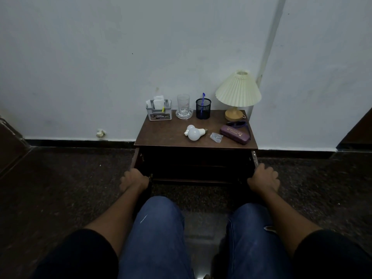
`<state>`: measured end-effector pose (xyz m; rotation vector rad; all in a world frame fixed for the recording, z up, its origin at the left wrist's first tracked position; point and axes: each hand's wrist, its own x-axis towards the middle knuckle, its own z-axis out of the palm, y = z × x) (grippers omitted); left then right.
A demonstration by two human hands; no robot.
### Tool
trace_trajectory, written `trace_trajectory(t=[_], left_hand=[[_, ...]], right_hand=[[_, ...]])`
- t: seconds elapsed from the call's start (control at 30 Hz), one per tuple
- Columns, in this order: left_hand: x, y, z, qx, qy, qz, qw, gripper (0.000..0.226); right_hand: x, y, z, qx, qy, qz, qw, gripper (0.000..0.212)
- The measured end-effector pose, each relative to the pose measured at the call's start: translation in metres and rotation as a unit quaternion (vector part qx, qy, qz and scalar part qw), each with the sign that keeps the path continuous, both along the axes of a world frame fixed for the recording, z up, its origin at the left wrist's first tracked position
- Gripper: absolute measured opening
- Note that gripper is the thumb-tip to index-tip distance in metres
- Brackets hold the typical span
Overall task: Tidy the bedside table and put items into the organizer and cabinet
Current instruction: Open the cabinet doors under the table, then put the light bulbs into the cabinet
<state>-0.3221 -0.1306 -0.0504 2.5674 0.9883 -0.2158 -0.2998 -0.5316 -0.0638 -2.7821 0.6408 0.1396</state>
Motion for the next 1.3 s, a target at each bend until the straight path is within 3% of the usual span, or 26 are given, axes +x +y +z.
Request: trace_trajectory(t=[0.3,0.6,1.0,1.3], left_hand=[[0.006,-0.039,0.006,-0.109,-0.105,-0.135,0.979,0.047],[0.040,-0.059,0.014,-0.202,-0.205,-0.099,0.952,0.020],[0.152,-0.069,-0.012,-0.297,-0.272,-0.034,0.915,0.013],[0.235,-0.076,-0.030,-0.263,-0.247,-0.096,0.928,0.038]], right_hand=[[0.012,0.047,0.029,0.154,-0.043,0.203,0.966,0.022],[0.046,0.098,0.049,0.237,-0.082,0.255,0.934,0.003],[0.183,0.138,0.056,0.271,-0.153,0.248,0.917,0.007],[0.280,0.163,0.035,0.198,-0.093,0.297,0.930,0.022]])
